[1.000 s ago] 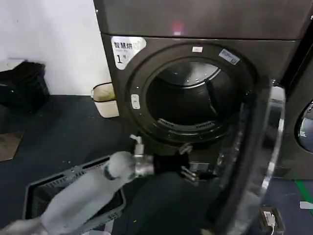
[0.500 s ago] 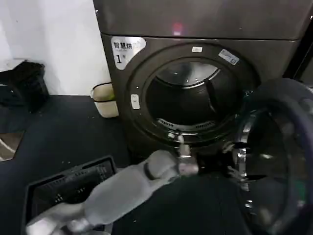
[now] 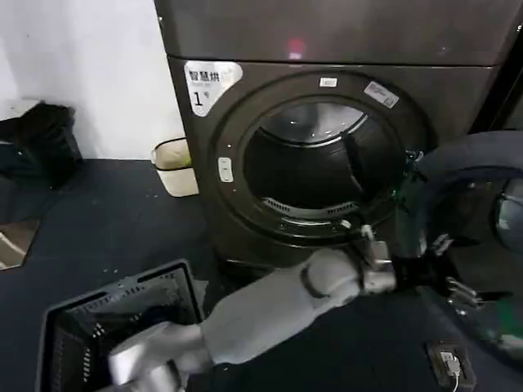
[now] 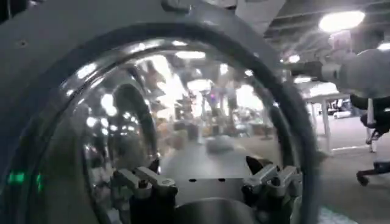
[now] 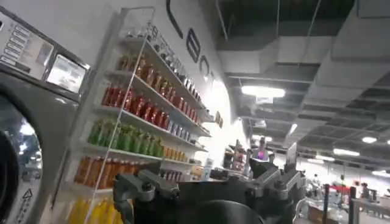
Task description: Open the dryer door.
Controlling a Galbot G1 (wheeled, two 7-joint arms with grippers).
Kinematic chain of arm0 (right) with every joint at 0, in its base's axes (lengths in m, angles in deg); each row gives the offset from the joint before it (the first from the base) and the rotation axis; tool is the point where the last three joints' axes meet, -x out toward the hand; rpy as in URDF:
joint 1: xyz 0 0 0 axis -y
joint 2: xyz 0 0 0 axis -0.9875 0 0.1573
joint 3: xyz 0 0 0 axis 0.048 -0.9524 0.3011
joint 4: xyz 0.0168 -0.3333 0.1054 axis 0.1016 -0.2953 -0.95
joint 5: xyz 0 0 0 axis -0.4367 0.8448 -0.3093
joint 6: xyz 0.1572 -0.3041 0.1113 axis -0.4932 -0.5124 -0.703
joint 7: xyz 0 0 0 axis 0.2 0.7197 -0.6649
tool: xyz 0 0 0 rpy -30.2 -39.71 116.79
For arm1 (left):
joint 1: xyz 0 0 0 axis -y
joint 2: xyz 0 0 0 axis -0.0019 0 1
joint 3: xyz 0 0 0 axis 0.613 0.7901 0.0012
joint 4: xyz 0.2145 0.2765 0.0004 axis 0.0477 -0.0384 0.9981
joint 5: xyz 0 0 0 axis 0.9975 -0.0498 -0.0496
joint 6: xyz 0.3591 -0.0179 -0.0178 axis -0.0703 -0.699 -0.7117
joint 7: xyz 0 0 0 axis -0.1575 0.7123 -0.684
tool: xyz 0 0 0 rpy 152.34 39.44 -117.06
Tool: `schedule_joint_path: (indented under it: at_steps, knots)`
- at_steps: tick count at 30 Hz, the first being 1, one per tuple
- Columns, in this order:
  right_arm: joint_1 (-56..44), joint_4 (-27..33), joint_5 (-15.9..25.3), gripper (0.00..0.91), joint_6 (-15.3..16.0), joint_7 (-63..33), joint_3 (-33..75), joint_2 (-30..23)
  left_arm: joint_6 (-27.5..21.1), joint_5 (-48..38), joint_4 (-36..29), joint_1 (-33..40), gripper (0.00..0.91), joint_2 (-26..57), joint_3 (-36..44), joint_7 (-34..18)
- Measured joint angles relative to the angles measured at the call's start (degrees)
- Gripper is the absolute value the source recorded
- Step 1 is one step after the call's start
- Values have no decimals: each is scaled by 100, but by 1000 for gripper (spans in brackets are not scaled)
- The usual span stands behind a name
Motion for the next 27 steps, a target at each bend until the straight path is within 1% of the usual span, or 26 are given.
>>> schedule_joint_path:
  at_steps: [4,9,12,16,21,24,27]
  knots:
    - [-17,88,10,907,-26,-26,88,17,-2,408,304,62,907,2,-21,-41]
    - [-50,141,10,907,-91,3,152,13,-16,676,641,62,907,1,-43,-99]
    - [-56,158,10,907,-118,12,164,11,-7,710,786,42,907,1,-34,-94]
    - [-72,171,7,907,-197,79,170,7,112,684,814,26,907,2,-1,-80]
    - [-78,179,-8,907,-274,102,169,25,509,617,803,22,907,2,4,-84]
    - [-98,152,-13,907,-221,105,170,30,715,416,706,21,907,2,37,-194]
    - [-101,164,-9,907,-236,105,170,34,1215,149,612,59,907,2,108,-243]
